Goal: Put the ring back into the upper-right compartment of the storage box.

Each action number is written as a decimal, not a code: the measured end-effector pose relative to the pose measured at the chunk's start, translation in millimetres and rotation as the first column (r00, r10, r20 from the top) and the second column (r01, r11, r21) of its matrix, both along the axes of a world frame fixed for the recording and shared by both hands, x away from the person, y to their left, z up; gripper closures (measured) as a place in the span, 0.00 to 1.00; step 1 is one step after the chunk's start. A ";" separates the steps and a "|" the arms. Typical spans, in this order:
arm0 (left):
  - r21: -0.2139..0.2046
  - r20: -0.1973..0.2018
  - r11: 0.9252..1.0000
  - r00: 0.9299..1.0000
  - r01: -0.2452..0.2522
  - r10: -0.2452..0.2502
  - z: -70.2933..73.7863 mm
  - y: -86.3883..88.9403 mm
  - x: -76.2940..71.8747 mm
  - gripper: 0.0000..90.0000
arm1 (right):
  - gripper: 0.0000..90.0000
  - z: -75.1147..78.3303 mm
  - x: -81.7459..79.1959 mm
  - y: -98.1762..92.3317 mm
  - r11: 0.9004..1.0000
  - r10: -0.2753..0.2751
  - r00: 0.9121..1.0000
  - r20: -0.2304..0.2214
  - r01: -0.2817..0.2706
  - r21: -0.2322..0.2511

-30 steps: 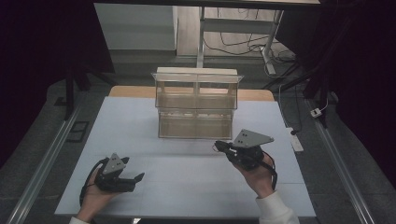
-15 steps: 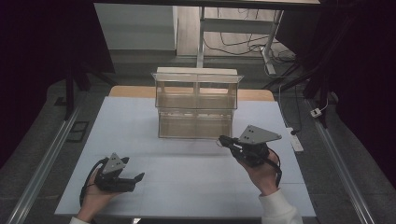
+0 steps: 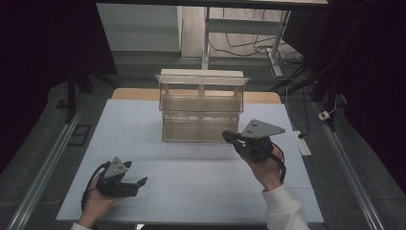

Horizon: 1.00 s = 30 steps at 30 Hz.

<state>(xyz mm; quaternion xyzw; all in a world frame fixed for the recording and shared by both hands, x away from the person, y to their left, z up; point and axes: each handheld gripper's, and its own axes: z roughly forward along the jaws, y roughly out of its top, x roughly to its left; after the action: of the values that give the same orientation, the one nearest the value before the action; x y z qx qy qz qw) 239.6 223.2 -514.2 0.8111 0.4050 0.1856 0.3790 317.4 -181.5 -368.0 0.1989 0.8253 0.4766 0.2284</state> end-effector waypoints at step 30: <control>0.002 0.001 1.000 1.000 0.003 -0.003 -0.8 0.9 0.3 0.19 | 0.97 30.3 28.6 5.9 0.999 -0.046 0.998 0.042 0.046 0.018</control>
<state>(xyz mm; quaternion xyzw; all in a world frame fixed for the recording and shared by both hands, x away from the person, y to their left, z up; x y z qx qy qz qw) 239.9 224.1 -514.9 0.8119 0.4034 0.1860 0.3788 346.0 -175.6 -337.7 0.2096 0.8114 0.4823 0.2552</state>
